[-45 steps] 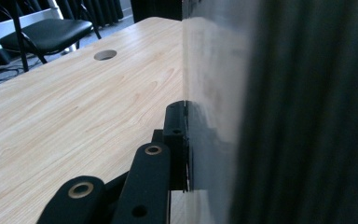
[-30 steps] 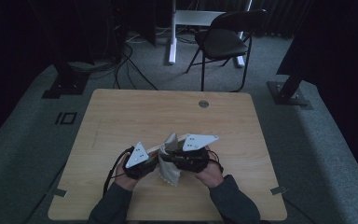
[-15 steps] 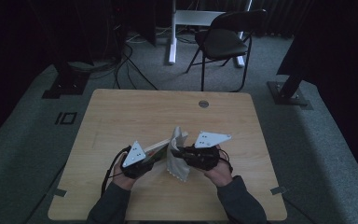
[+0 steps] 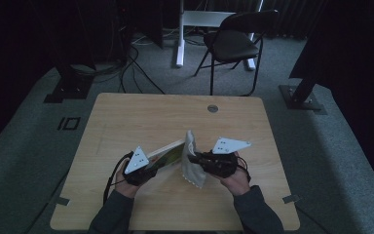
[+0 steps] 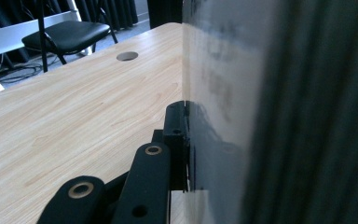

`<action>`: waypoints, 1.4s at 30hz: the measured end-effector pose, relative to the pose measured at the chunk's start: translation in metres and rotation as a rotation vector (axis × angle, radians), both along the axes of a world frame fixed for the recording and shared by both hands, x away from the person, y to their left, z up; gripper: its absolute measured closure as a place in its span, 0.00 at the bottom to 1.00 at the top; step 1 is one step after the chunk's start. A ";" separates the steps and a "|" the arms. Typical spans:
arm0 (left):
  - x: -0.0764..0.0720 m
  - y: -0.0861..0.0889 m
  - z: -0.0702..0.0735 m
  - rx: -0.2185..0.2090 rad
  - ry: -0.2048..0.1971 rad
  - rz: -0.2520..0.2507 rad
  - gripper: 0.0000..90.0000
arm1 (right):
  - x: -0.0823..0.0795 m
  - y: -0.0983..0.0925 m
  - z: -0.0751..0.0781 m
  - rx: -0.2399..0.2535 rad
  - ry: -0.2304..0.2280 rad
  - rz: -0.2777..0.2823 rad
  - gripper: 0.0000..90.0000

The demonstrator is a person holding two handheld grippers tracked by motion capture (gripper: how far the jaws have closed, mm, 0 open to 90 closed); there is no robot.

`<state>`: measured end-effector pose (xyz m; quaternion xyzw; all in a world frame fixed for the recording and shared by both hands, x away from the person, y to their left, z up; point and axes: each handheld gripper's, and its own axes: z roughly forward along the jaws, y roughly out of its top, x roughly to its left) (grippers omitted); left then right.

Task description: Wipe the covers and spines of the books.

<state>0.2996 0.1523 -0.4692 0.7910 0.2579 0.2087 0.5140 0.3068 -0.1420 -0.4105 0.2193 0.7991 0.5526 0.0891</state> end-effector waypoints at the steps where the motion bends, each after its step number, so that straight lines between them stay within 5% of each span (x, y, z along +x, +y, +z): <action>1: 0.000 0.001 0.001 -0.001 -0.002 0.005 0.86 | 0.000 -0.002 -0.001 -0.002 0.002 -0.008 0.93; 42: -0.005 0.008 0.013 -0.047 -0.017 -0.009 0.86 | 0.027 -0.005 -0.039 -0.076 0.082 -0.102 0.93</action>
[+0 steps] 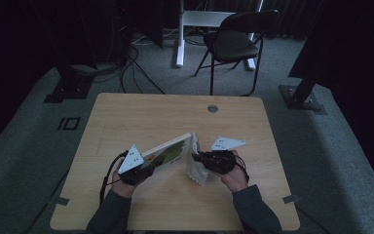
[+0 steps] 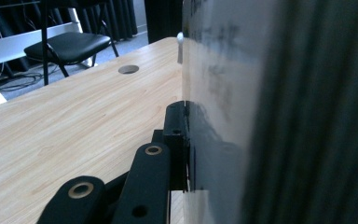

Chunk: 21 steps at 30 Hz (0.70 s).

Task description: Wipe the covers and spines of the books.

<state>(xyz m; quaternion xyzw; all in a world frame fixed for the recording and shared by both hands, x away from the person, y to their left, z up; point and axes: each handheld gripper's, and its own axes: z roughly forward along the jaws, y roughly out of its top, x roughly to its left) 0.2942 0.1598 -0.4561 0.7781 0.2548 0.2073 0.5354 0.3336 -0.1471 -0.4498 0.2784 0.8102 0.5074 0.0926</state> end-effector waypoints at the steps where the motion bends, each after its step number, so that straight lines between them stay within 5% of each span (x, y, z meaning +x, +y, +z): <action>1: 0.000 0.000 0.001 0.003 -0.002 -0.001 0.86 | 0.001 0.001 -0.001 -0.004 0.002 0.001 0.93; 21: -0.001 -0.001 0.005 -0.038 0.024 -0.043 0.87 | 0.008 0.013 -0.007 -0.029 0.008 0.021 0.93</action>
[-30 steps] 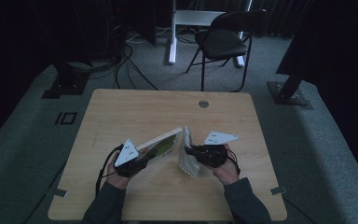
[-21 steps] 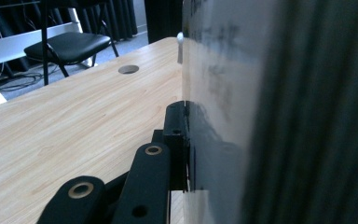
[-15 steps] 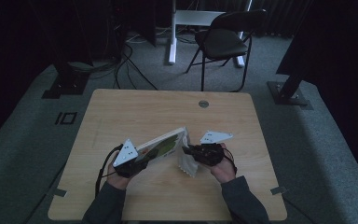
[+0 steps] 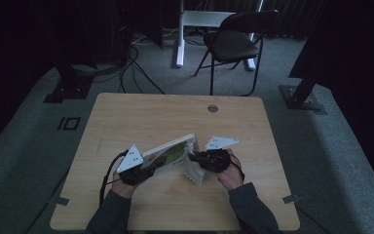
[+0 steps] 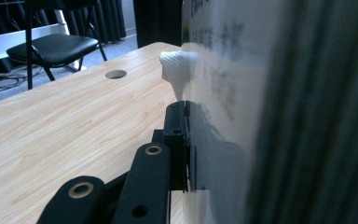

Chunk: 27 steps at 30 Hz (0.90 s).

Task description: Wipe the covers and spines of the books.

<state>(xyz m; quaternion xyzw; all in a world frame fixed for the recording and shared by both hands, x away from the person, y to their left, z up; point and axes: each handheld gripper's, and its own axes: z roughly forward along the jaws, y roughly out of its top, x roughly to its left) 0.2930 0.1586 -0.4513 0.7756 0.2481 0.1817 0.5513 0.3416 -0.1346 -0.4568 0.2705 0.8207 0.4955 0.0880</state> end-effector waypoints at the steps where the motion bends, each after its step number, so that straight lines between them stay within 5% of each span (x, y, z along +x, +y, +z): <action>1: 0.000 0.000 0.000 -0.002 0.000 -0.002 0.87 | 0.000 0.000 0.000 0.000 0.003 0.002 0.93; 27: 0.002 -0.003 -0.001 -0.019 0.004 0.009 0.86 | -0.003 0.016 -0.002 -0.011 0.004 0.045 0.93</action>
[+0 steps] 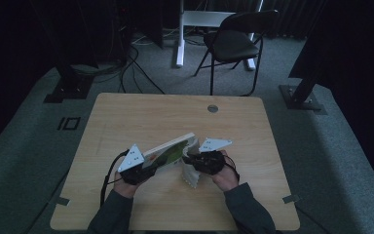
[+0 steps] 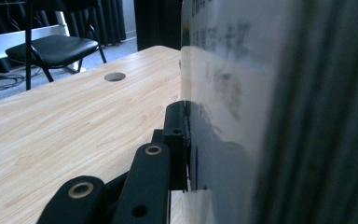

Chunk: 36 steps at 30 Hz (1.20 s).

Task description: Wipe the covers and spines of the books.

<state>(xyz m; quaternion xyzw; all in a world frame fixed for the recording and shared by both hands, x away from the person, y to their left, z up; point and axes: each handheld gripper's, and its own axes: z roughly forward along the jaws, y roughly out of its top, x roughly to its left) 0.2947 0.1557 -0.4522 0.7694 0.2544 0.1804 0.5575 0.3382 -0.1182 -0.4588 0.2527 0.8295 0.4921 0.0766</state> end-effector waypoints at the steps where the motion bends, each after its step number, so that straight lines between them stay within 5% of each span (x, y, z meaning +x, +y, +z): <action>1: 0.000 0.000 0.000 -0.001 0.001 0.001 0.86 | 0.000 0.001 0.000 0.000 0.001 0.003 0.93; 36: 0.000 -0.001 0.001 -0.010 -0.006 0.023 0.86 | -0.010 0.026 0.000 0.002 -0.005 0.075 0.93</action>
